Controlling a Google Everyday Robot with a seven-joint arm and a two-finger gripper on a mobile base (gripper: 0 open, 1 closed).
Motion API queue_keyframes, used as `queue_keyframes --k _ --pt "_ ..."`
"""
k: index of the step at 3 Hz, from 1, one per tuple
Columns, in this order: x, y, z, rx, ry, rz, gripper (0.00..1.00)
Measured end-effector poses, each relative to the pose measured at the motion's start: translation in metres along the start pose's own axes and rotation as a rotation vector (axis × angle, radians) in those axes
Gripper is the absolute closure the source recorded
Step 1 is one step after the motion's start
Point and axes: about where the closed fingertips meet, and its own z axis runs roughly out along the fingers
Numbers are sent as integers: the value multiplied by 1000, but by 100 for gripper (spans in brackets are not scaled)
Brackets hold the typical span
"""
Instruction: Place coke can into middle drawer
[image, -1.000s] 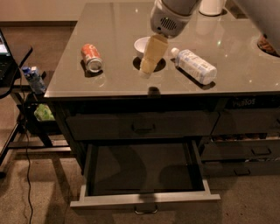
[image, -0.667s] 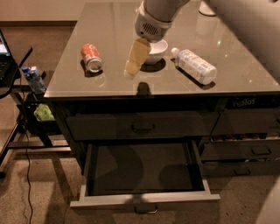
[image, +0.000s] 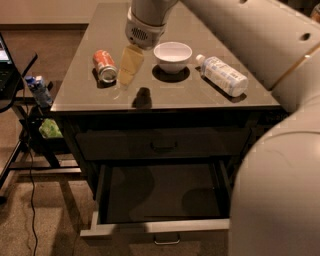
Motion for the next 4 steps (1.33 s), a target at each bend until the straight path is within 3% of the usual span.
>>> queue_keyframes --k 1,2,4 --pt "-3 1 0 -4 0 -4 0" --pt "-22 -8 11 -15 -61 15 0" --pt "-61 -30 34 -56 -94 24 0"
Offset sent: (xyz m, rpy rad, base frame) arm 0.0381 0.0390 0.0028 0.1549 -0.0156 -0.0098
